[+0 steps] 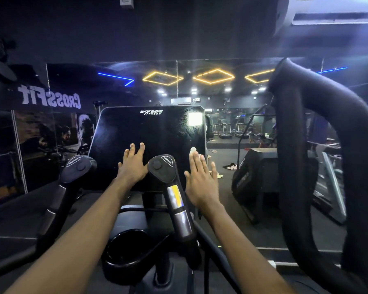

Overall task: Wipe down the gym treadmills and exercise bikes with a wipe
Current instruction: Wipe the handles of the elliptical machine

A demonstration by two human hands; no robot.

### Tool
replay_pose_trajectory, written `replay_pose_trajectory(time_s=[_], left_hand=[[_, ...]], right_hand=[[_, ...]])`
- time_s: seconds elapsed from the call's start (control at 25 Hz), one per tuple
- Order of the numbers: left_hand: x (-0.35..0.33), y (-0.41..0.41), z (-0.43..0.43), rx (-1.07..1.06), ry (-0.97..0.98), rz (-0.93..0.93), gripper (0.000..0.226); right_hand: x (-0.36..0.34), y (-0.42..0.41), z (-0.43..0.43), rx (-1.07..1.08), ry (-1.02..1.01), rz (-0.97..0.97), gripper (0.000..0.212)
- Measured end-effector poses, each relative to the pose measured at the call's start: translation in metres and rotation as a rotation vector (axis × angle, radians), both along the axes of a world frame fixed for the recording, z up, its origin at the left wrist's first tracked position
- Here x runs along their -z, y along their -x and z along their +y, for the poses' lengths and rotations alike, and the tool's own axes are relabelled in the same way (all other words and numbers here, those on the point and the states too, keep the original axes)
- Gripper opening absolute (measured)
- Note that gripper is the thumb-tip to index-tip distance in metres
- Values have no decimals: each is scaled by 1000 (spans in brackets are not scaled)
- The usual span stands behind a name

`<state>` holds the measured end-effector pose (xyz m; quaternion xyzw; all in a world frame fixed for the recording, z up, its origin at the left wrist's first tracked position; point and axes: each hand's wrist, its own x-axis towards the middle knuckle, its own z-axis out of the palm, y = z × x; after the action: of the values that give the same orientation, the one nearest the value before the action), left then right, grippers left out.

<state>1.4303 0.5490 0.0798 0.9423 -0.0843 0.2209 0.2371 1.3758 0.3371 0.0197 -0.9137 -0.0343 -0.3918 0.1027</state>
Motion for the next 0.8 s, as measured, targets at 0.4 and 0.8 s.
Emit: replay_pose_trajectory(time_s=[0.4, 0.8], left_hand=[[17, 16, 1, -9, -26, 43, 89], [23, 23, 15, 5, -72, 75, 95]], right_hand=[[56, 44, -10, -84, 36, -57, 73], [39, 51, -19, -297, -360, -172, 31]])
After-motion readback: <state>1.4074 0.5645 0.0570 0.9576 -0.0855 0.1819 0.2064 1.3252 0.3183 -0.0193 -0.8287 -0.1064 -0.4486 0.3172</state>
